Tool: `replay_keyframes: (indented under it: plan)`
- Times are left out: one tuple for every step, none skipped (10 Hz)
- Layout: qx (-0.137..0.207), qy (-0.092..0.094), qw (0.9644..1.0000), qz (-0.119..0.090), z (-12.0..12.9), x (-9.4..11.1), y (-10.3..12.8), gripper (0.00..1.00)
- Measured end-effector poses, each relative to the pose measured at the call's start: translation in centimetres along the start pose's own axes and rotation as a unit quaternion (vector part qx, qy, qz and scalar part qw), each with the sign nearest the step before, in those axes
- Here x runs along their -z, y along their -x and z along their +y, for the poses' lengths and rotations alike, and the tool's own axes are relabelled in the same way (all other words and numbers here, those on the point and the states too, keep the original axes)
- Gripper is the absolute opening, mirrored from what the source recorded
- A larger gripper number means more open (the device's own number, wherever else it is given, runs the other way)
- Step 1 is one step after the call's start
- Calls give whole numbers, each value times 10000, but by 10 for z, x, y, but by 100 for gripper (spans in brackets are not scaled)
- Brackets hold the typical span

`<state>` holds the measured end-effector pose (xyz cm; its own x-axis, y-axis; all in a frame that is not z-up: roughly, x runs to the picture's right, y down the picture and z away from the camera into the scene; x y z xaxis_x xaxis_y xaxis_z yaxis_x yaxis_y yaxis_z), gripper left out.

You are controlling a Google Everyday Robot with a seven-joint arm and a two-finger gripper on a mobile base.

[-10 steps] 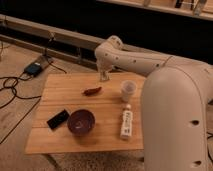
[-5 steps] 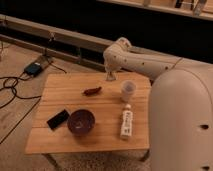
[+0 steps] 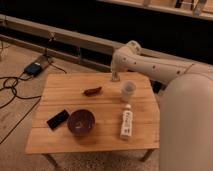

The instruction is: Place the white sponge in the ceramic cup

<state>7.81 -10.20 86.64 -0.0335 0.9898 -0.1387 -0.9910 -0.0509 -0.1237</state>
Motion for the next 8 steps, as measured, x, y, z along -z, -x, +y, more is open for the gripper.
replay_keyframes:
  plan:
    - [53, 71, 10000, -1, -3, 1, -1, 0]
    - [133, 161, 9998, 5, -6, 2, -3, 0]
    - [223, 261, 9994, 5, -10, 3, -5, 0]
    - [255, 292, 9992, 1, -13, 4, -5, 0]
    - [287, 311, 9991, -4, -22, 5, -6, 0]
    - [295, 315, 9991, -7, -28, 6, -7, 0]
    - [296, 313, 9991, -10, -36, 7, -8, 0]
    - [293, 311, 9991, -14, -41, 7, -8, 0]
